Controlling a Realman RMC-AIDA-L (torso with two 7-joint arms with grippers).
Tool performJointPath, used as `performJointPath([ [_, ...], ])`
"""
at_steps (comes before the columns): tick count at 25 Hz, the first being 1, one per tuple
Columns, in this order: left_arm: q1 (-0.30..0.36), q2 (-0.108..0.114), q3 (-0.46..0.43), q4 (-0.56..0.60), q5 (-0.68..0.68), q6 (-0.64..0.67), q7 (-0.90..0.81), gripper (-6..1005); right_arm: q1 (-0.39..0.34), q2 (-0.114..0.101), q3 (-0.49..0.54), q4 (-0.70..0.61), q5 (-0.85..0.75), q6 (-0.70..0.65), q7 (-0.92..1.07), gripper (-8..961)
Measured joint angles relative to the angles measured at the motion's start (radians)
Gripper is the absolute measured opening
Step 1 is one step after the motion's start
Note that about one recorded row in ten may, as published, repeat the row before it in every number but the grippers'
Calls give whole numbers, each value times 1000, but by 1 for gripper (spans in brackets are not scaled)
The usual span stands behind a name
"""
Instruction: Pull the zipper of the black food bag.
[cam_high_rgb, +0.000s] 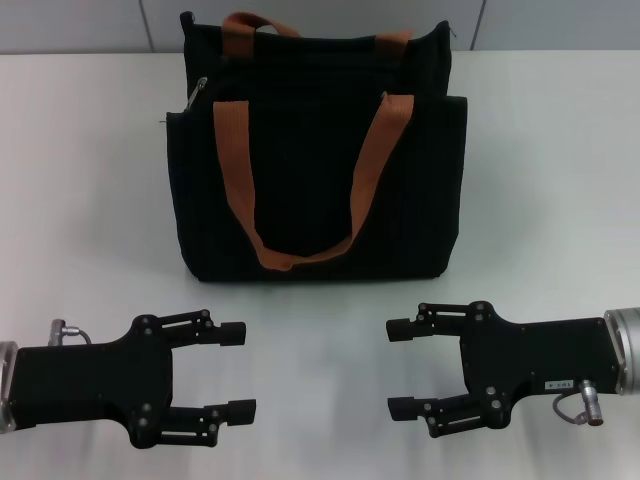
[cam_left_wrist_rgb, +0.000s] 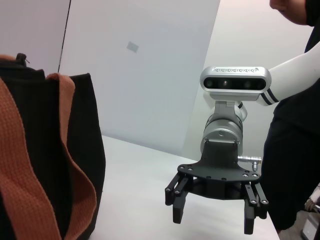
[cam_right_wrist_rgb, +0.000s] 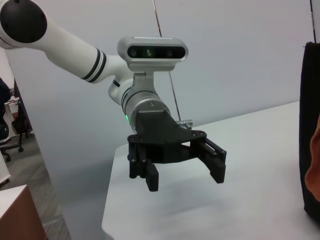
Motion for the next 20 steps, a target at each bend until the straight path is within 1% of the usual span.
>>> performJointPath([
  [16,1,0,-6,0,-4,-10,2,812,0,-1,1,0,1,-3,0,817],
  [17,1,-2,-54,0,-18,3,2,812,-1,-2,2,0,1,-3,0,817],
  [18,1,-2,-54,0,-18,3,2,812,-1,-2,2,0,1,-3,0,817],
  [20,-1,-11,-158,-4,-55,33,7,812,-2,-3,3,0,1,-1,0,816],
])
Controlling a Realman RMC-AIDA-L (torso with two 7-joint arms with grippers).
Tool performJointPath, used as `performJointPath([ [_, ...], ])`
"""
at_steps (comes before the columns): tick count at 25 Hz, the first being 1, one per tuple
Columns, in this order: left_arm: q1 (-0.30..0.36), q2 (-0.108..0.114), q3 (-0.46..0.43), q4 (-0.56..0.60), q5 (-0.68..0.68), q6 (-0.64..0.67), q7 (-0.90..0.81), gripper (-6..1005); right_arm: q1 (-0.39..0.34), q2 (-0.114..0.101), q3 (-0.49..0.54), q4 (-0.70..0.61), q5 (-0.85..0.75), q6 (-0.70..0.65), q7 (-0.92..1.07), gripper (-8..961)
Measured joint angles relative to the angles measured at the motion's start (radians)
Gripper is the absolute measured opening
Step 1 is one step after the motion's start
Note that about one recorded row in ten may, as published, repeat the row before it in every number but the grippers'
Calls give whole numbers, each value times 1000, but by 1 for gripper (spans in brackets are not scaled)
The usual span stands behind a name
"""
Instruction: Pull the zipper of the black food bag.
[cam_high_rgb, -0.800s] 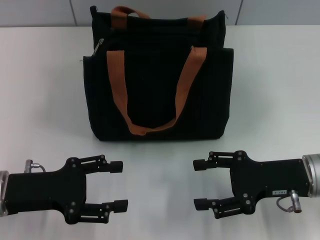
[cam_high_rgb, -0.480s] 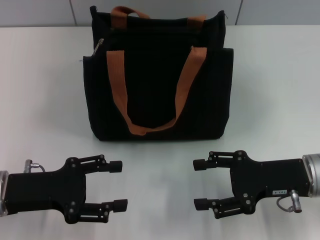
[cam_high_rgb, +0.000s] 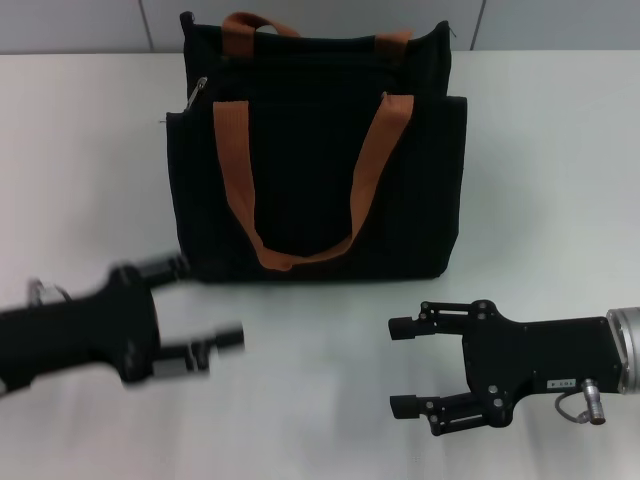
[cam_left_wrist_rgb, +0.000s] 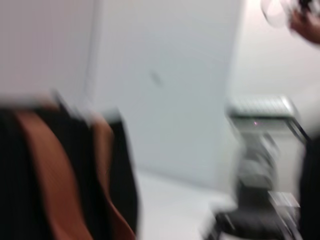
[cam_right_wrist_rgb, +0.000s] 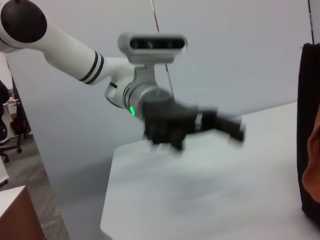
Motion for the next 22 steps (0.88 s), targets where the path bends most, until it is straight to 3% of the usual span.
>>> performJointPath([
  [5,1,-39,-213,-5,-163,68,64,812,-1,0,0,0,8,4,0,816],
  [8,1,-48,-288,5,-248,42,85,812,-1,0,1,0,11,5,0,816],
  [10,-6,-34,-308,12,-268,-11,90,813,-2,-1,1,0,11,5,0,816],
  [12,-28,7,-305,17,-262,-123,97,813,-5,-2,2,-1,12,1,0,816],
  [13,-28,7,-305,17,-262,-123,97,813,-5,-2,2,-1,12,1,0,816],
  [16,-52,48,-277,30,-207,-262,96,813,-13,-2,8,-5,13,-2,0,816],
  [19,-71,64,-219,40,-145,-356,90,813,-23,-3,24,-7,14,-7,0,816],
  [22,-82,56,-155,50,-106,-396,89,812,-29,-4,36,-6,14,-9,0,816],
])
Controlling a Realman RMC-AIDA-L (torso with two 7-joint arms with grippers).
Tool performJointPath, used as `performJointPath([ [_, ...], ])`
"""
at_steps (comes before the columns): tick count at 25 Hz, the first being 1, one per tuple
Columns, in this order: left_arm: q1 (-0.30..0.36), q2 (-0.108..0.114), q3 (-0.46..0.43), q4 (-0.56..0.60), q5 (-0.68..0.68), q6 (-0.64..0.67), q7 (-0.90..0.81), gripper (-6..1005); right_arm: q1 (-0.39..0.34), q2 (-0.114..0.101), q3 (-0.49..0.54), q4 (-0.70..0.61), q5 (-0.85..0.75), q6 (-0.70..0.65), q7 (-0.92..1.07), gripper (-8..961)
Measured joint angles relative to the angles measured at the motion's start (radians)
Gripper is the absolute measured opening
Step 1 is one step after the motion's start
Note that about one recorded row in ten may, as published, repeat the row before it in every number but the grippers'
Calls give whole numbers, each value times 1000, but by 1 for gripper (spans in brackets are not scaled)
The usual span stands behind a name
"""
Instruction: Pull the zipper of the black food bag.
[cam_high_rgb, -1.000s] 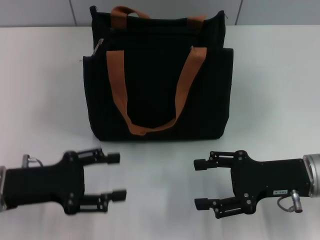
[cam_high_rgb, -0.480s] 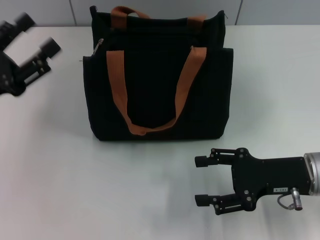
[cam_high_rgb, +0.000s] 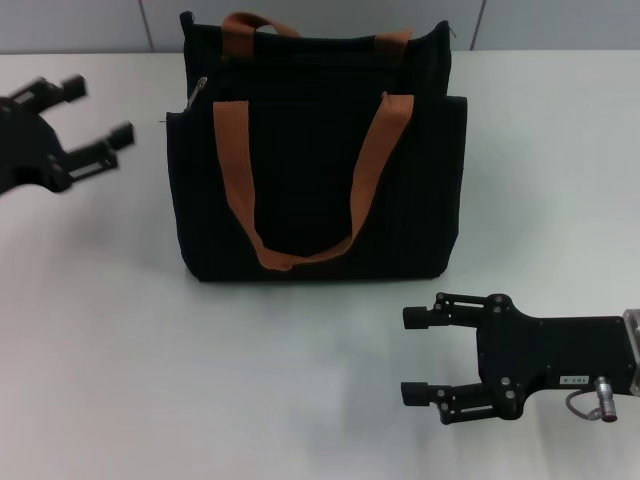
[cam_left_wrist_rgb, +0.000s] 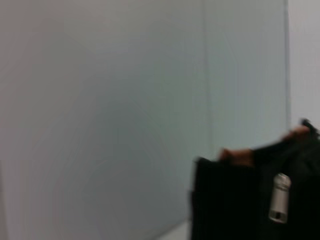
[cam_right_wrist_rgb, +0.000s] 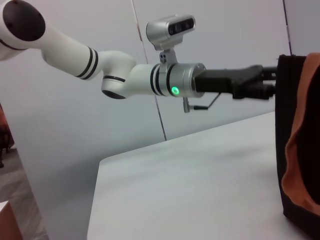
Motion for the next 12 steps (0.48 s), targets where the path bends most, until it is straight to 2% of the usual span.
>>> performJointPath([
  [5,-27,-39,84,2,20,-78,1,813,-8,0,10,-1,0,-2,7,816],
  [12,-74,-57,119,4,26,-151,16,766,-3,1,11,3,0,-2,6,816],
])
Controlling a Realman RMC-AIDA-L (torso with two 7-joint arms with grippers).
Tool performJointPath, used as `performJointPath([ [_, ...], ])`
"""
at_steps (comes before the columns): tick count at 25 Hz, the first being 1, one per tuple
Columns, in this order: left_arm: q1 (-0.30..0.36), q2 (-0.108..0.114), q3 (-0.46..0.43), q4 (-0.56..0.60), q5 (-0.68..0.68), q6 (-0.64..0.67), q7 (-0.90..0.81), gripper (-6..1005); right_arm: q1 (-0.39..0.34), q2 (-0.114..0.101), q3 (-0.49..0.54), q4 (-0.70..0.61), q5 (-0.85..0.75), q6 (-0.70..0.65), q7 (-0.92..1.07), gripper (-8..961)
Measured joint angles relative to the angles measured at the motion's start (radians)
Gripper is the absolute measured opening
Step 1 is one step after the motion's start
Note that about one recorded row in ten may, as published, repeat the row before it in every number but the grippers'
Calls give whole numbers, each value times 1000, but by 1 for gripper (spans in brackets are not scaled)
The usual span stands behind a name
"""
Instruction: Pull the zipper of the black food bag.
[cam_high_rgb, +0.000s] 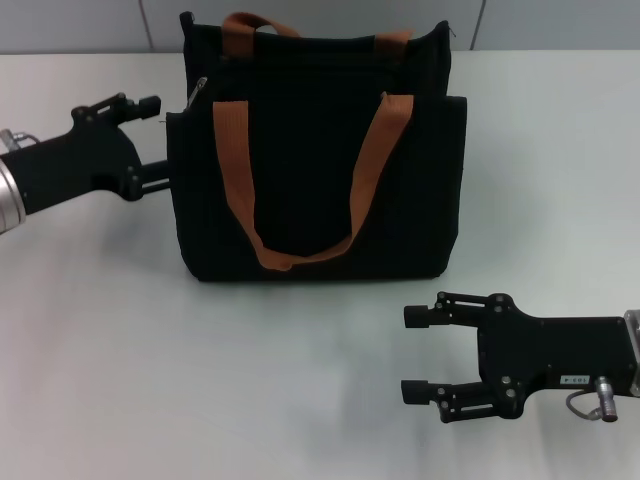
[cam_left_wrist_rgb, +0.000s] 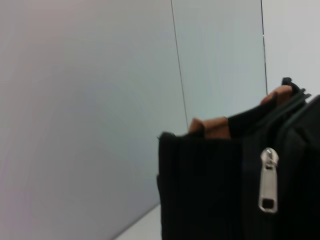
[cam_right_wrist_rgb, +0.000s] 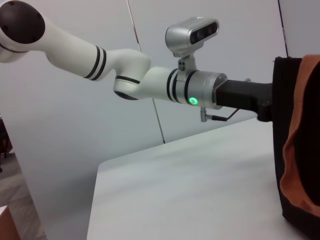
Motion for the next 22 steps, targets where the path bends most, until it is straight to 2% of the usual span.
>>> performJointPath([
  [13,-30,-22,-11,36,-54,-12,33,680,-3,1,4,1,23,-25,-4,815],
  [19,-2,-17,-10,40,-107,63,34,412,-11,0,6,7,113,-48,-5,815],
  [22,17,-16,-10,47,-125,87,35,290,-13,1,6,41,218,-82,-3,815],
])
